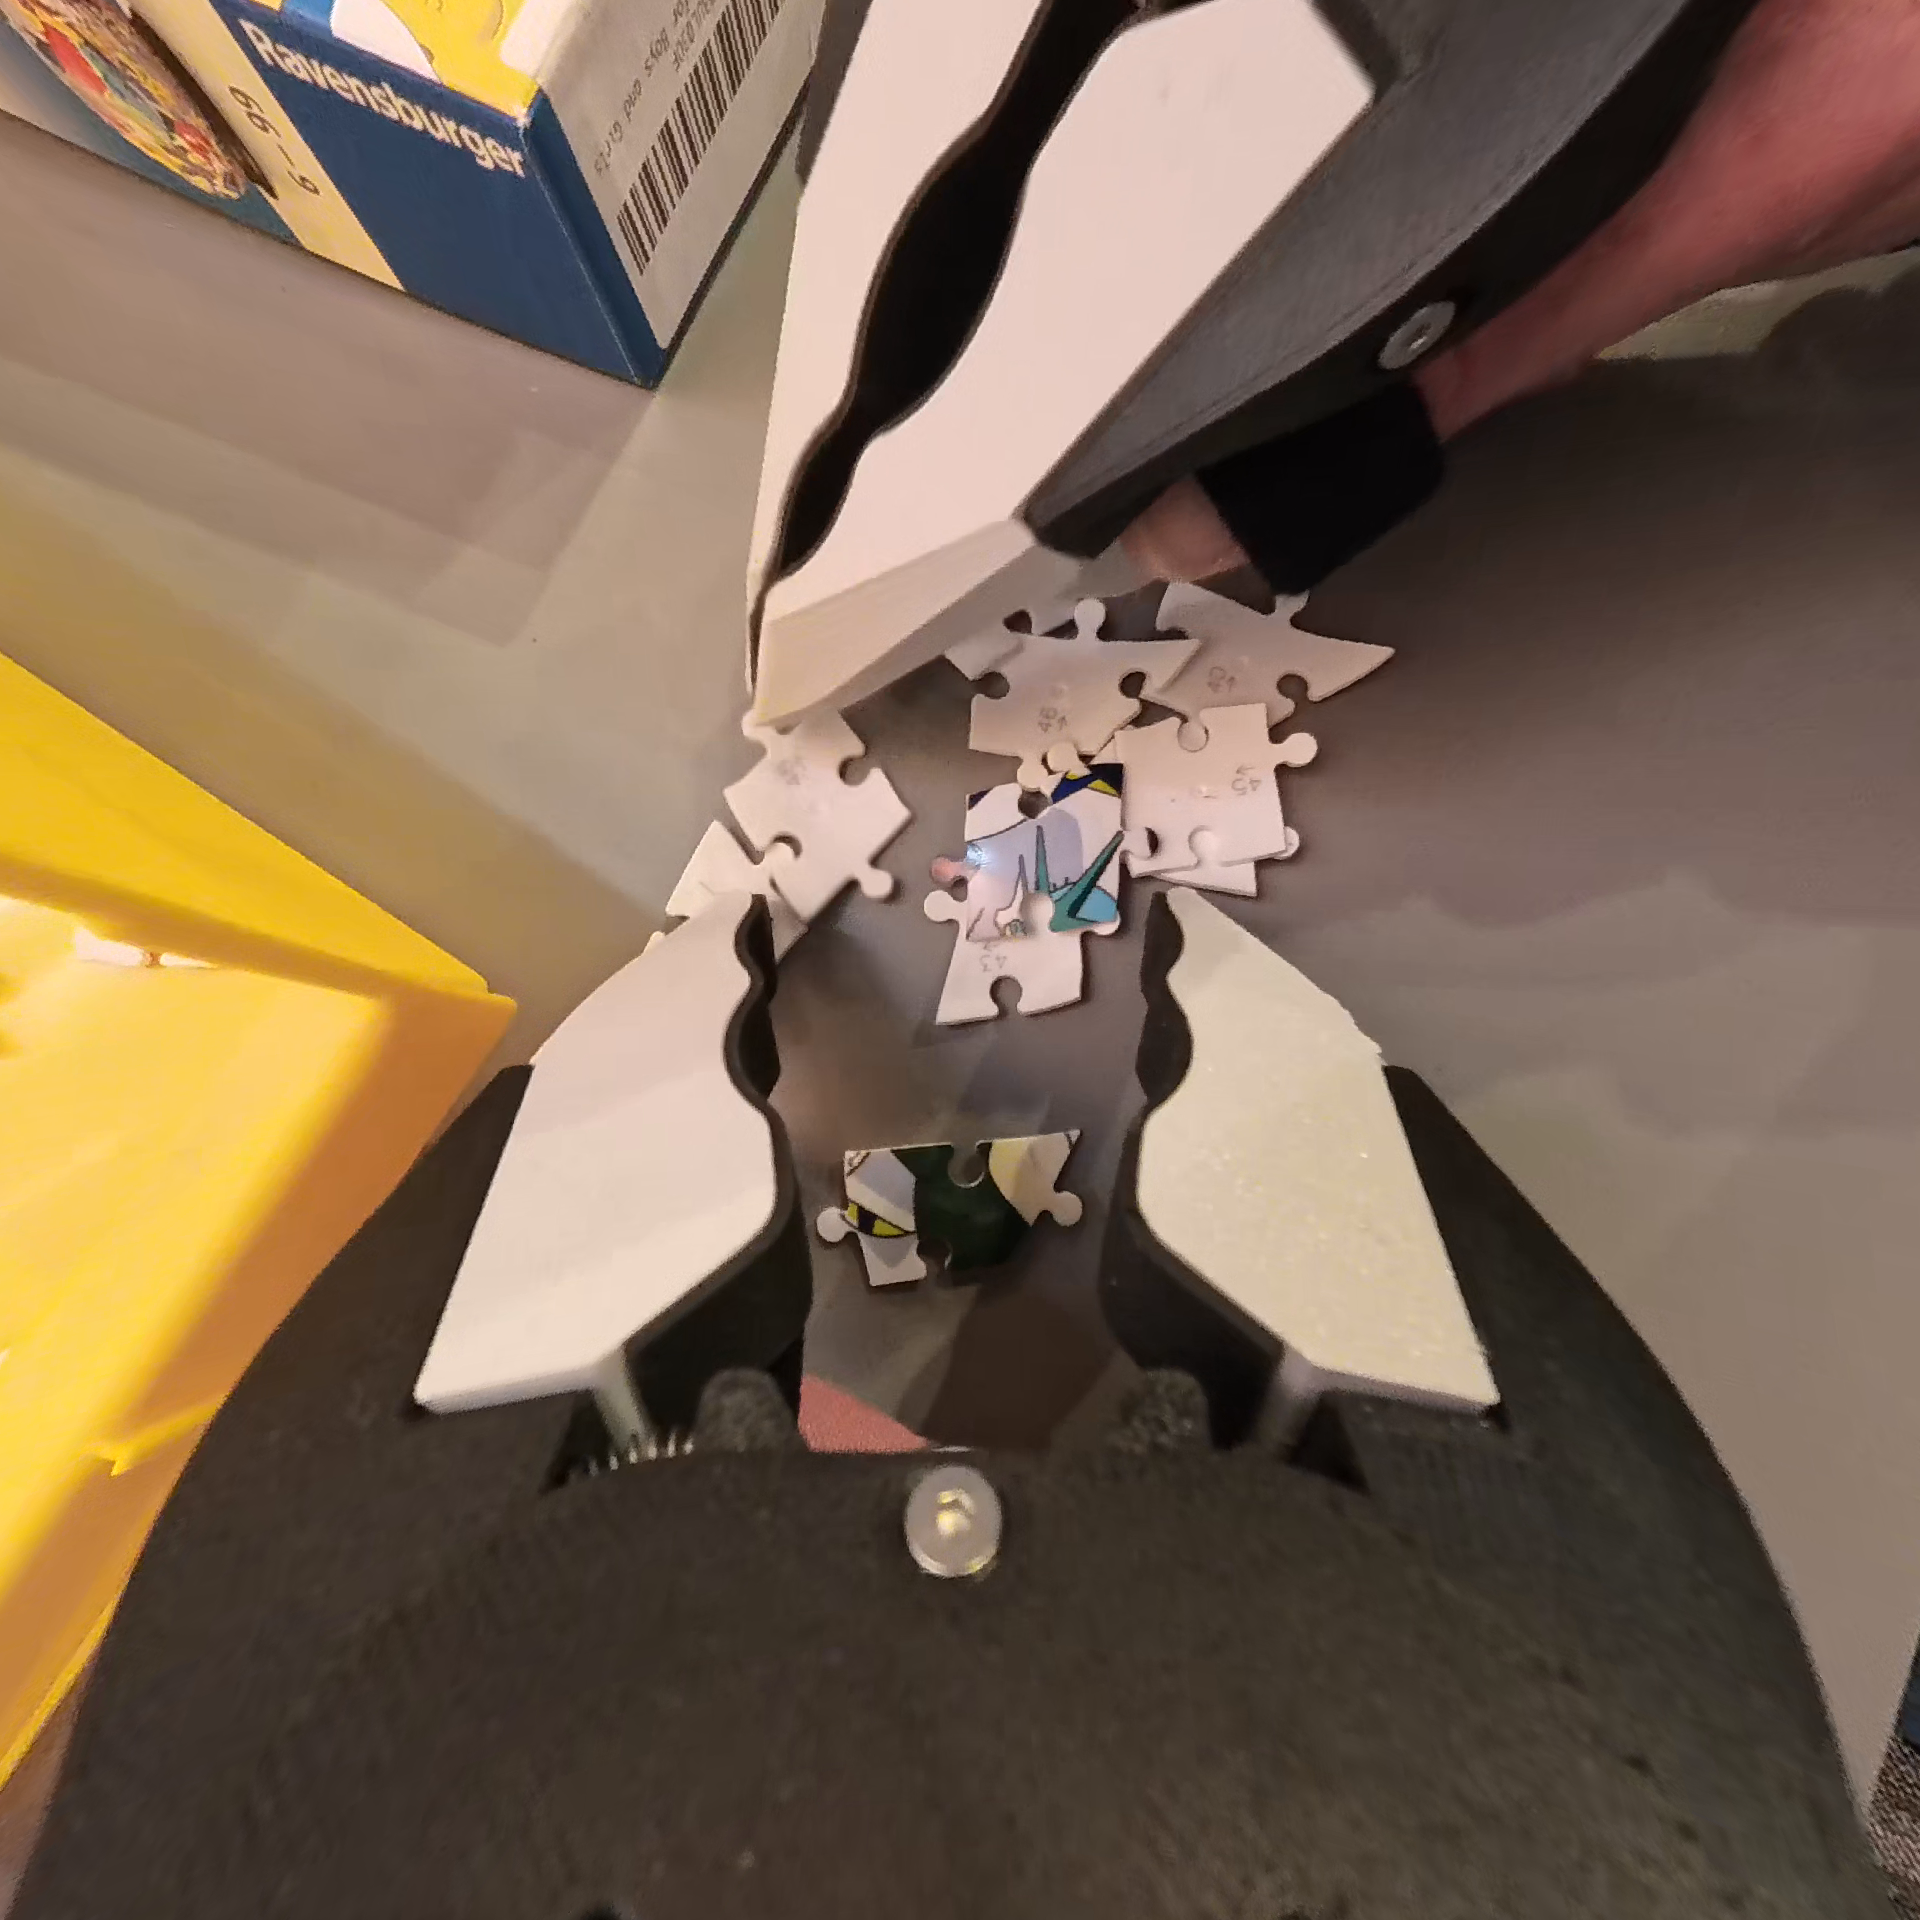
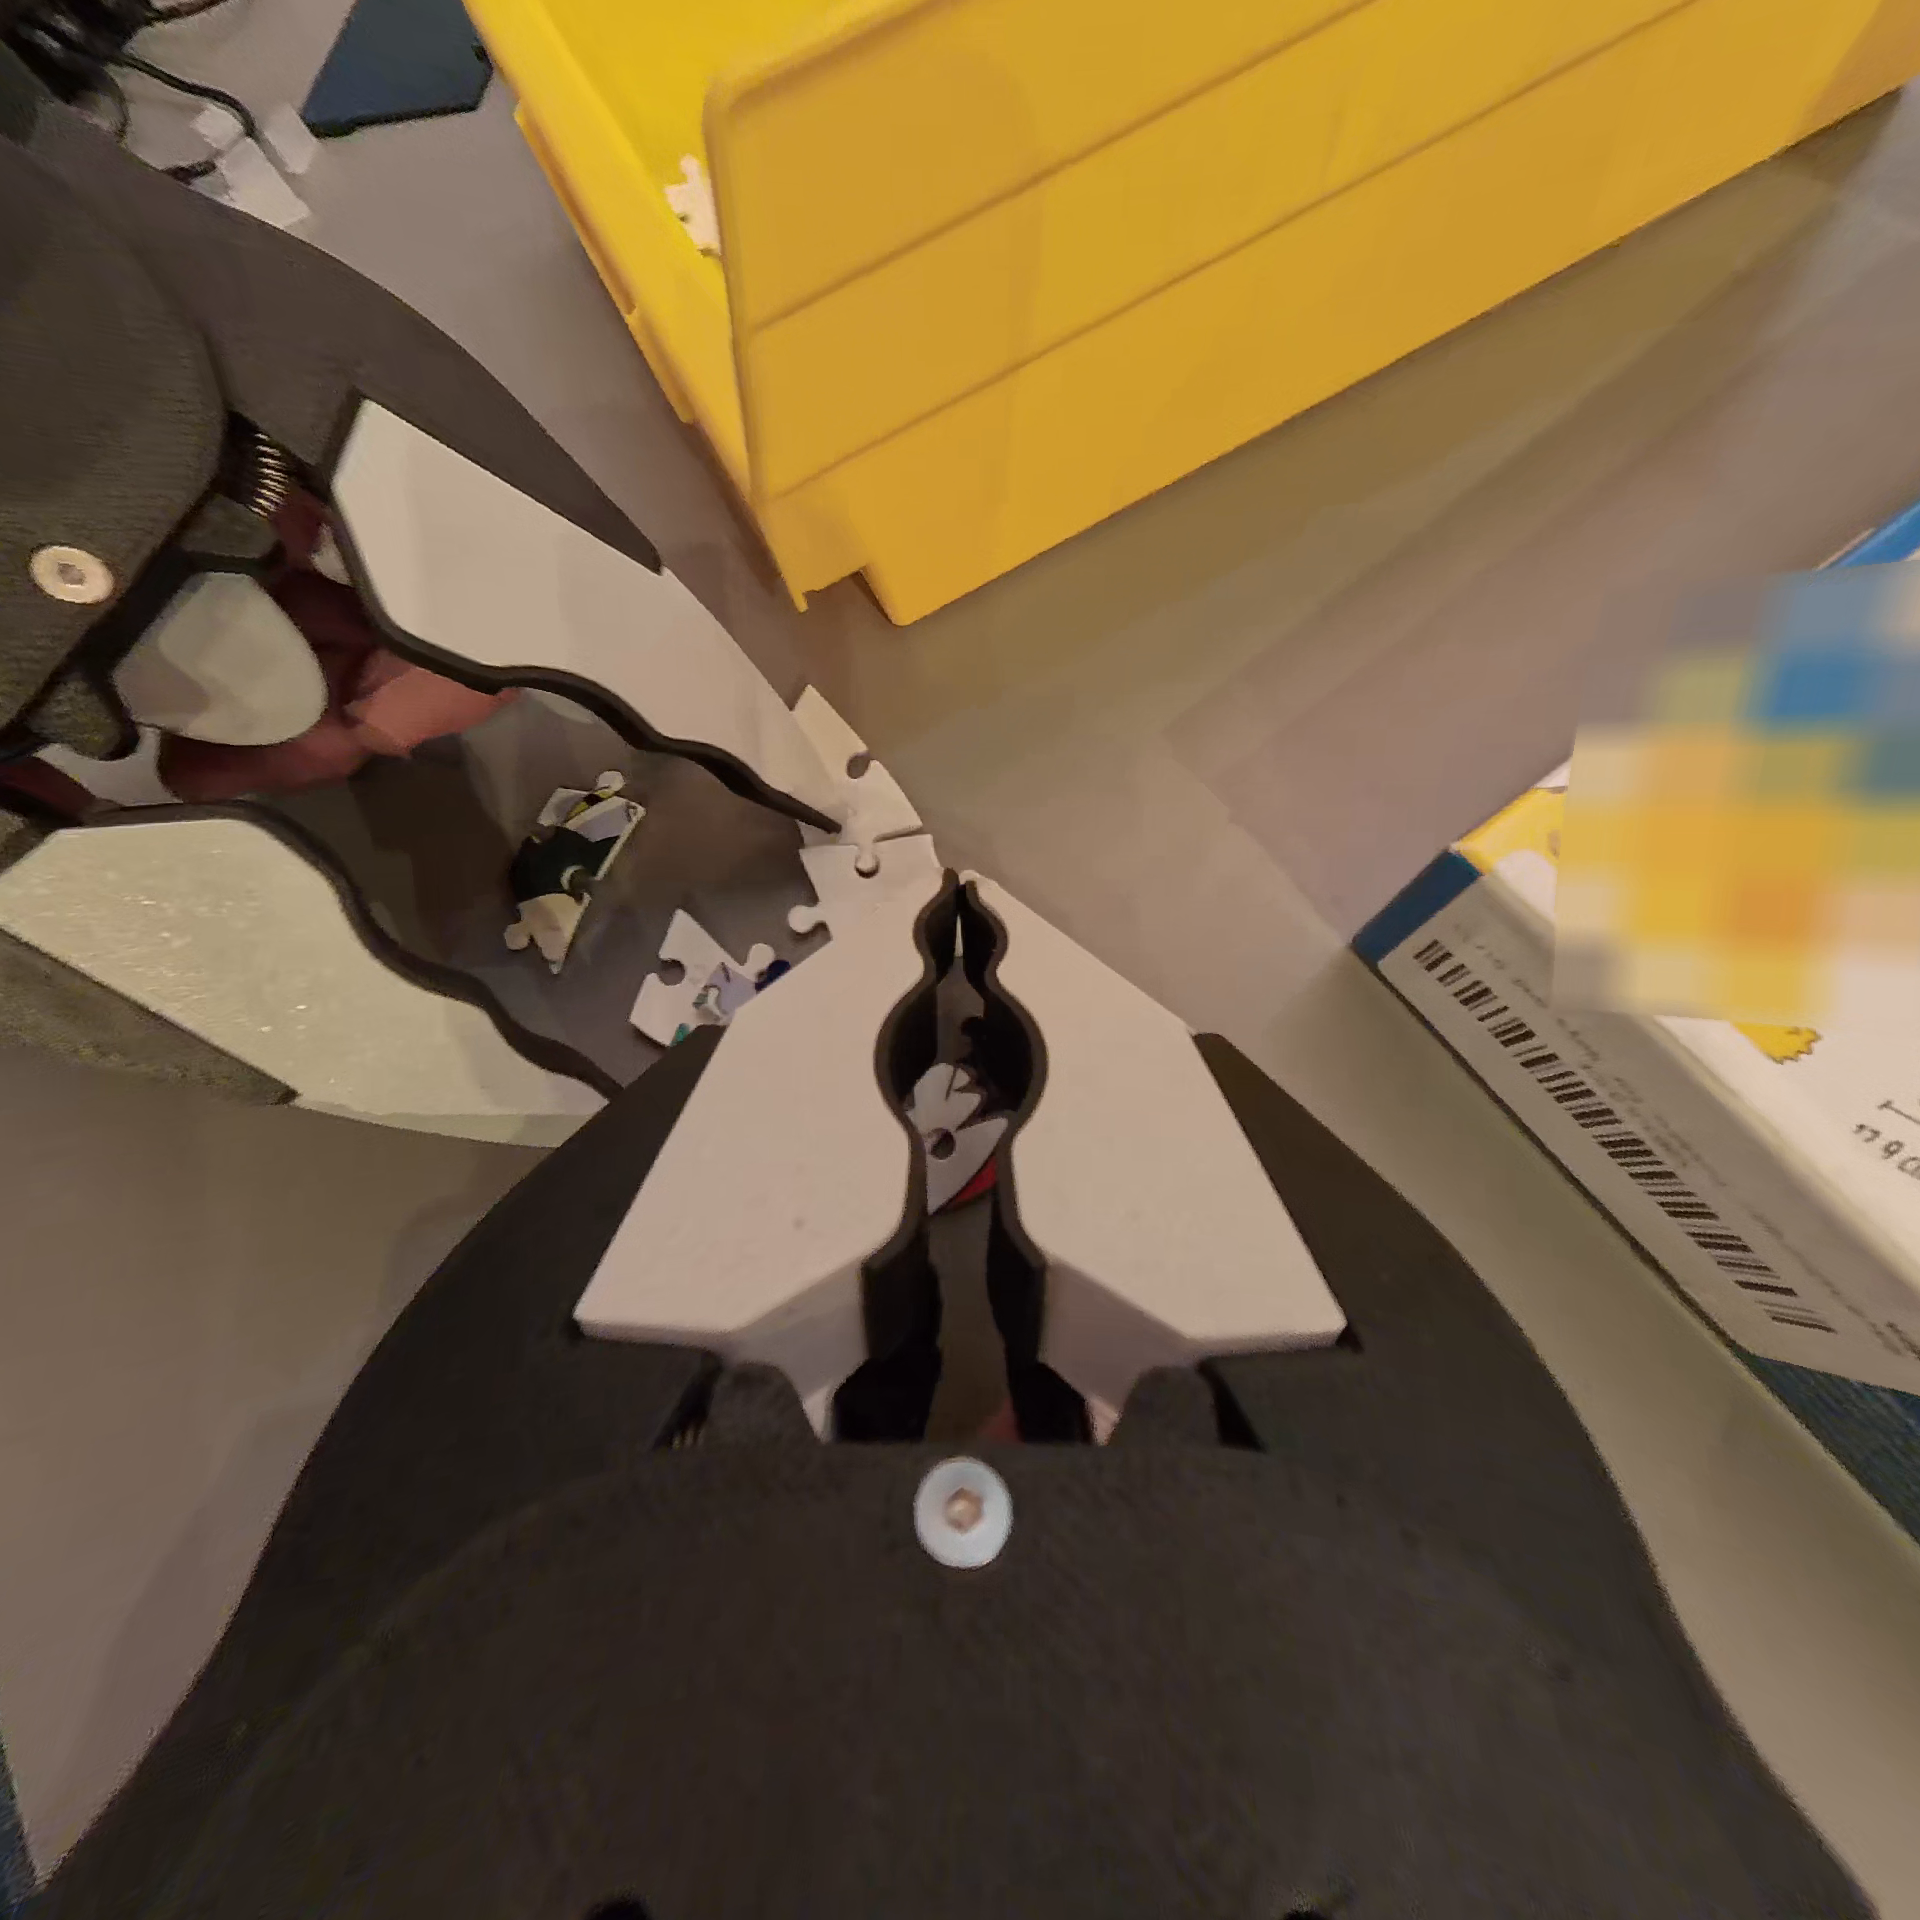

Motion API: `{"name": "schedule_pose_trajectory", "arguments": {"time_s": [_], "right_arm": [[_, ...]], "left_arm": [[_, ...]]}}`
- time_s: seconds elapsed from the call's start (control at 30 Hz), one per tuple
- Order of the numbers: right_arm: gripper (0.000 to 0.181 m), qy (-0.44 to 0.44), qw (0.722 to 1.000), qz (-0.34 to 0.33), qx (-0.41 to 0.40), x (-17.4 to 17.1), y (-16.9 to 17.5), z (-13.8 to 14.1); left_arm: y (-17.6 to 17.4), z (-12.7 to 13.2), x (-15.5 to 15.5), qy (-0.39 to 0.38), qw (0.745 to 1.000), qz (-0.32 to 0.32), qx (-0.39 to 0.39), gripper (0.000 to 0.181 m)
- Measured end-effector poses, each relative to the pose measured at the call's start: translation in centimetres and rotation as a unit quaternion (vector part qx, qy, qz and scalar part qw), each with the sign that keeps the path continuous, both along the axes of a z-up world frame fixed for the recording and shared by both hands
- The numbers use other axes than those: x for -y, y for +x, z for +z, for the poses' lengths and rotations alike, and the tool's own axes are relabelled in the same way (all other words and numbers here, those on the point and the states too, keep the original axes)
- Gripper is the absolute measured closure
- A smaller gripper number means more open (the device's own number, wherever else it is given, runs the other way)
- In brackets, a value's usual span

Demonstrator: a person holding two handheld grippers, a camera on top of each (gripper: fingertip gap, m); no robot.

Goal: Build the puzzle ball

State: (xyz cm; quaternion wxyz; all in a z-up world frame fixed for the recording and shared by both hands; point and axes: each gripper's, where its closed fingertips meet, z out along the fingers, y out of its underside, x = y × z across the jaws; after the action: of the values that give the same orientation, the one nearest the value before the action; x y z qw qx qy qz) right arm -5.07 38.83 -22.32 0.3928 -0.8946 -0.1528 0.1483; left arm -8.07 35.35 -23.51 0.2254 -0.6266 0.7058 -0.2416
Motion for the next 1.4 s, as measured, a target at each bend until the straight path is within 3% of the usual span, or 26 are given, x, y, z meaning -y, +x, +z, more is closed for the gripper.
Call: {"name": "schedule_pose_trajectory", "arguments": {"time_s": [0.1,0.57,0.7,0.97,1.07,1.4], "right_arm": [[0.181,0.019,0.999,0.028,0.004,0.3,-0.7,1.0],[0.181,-0.028,0.995,0.086,0.043,-0.2,-2.3,-0.7],[0.181,0.006,0.985,0.124,0.117,0.1,-2.3,-0.8],[0.181,0.02,0.974,0.157,0.164,0.1,-2.4,-0.9],[0.181,-0.006,0.981,0.152,0.121,0.1,-2.4,-0.9],[0.181,-0.021,0.991,0.125,0.051,-0.1,-2.0,-0.2]], "left_arm": [[0.0,0.0,0.1,-0.001,1.0,0.0,0.002,0.113],[0.0,0.1,0.3,-0.004,1.0,-0.01,0.003,0.115],[0.1,0.1,0.2,-0.001,1.0,-0.012,0.003,0.114],[0.1,0.4,0.0,0.005,1.0,-0.014,0.012,0.117],[0.3,1.3,0.5,-0.017,0.999,-0.016,0.031,0.12],[-0.1,-0.1,0.1,0.011,1.0,-0.01,-0.011,0.134]]}}
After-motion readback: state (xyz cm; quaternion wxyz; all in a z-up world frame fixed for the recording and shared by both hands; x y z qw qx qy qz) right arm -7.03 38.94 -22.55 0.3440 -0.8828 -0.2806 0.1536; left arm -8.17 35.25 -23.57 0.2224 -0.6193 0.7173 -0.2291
